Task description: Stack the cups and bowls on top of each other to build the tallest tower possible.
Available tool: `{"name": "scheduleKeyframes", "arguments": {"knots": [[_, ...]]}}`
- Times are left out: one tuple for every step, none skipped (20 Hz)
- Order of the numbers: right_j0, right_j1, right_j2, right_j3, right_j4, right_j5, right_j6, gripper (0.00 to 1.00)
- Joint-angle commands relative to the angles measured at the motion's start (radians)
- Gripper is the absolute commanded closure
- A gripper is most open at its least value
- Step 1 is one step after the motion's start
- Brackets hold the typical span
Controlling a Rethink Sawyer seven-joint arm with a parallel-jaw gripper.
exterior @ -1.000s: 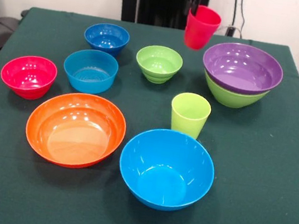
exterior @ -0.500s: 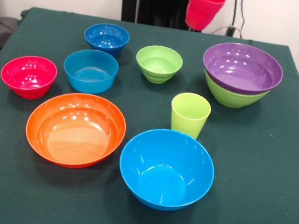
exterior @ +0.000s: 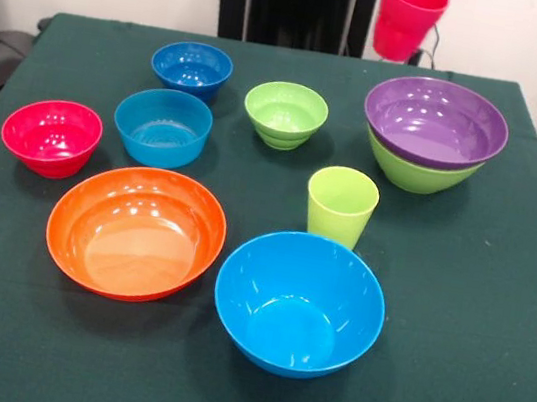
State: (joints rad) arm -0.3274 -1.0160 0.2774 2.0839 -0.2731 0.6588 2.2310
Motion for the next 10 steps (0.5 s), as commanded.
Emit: {"name": "scheduleKeyframes", "arguments": {"knots": [[0.063, 0.130, 0.063, -0.104, 0.013, -0.022, 0.031, 1.00], [0.073, 0.137, 0.055, -0.116, 0.010, -0.023, 0.041, 1.00], [0.081, 0.146, 0.046, -0.127, 0.007, -0.027, 0.049, 1.00], [0.084, 0.159, 0.042, -0.141, 0.005, -0.030, 0.049, 1.00], [0.087, 0.171, 0.037, -0.155, 0.001, -0.035, 0.049, 1.00], [0.094, 0.182, 0.030, -0.171, -0.004, -0.036, 0.052, 1.00], [0.100, 0.192, 0.024, -0.187, -0.006, -0.036, 0.055, 1.00], [0.103, 0.201, 0.020, -0.201, -0.007, -0.035, 0.057, 1.00], [0.108, 0.208, 0.016, -0.211, -0.007, -0.036, 0.059, 1.00], [0.113, 0.215, 0.012, -0.222, -0.006, -0.036, 0.063, 1.00]]}}
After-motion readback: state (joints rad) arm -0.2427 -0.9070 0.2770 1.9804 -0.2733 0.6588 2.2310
